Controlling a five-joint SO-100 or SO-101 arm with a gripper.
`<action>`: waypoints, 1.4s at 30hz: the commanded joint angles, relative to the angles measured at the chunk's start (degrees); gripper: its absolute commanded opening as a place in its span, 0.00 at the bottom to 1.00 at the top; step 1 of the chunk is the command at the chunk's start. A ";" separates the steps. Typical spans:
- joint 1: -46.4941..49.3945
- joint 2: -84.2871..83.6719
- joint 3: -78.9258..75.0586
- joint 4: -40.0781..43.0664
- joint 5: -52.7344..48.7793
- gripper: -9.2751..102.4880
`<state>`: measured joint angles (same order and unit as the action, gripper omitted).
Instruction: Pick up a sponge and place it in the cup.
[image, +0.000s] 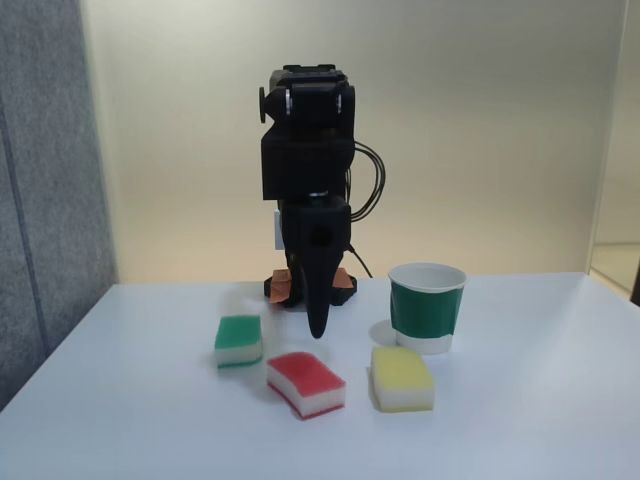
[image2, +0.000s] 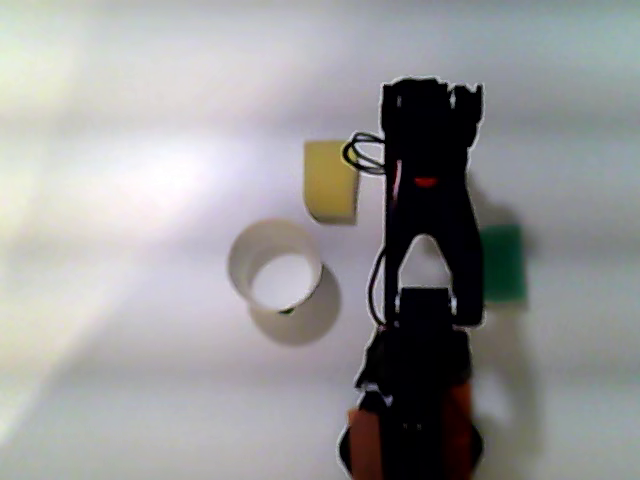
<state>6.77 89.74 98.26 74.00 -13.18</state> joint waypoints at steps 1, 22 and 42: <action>0.62 0.35 -3.25 2.29 -13.45 0.08; 2.29 -9.93 -17.05 7.29 -97.21 0.08; 0.88 -4.04 -6.06 6.06 -101.25 0.35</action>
<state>7.73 82.97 92.37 79.80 -115.05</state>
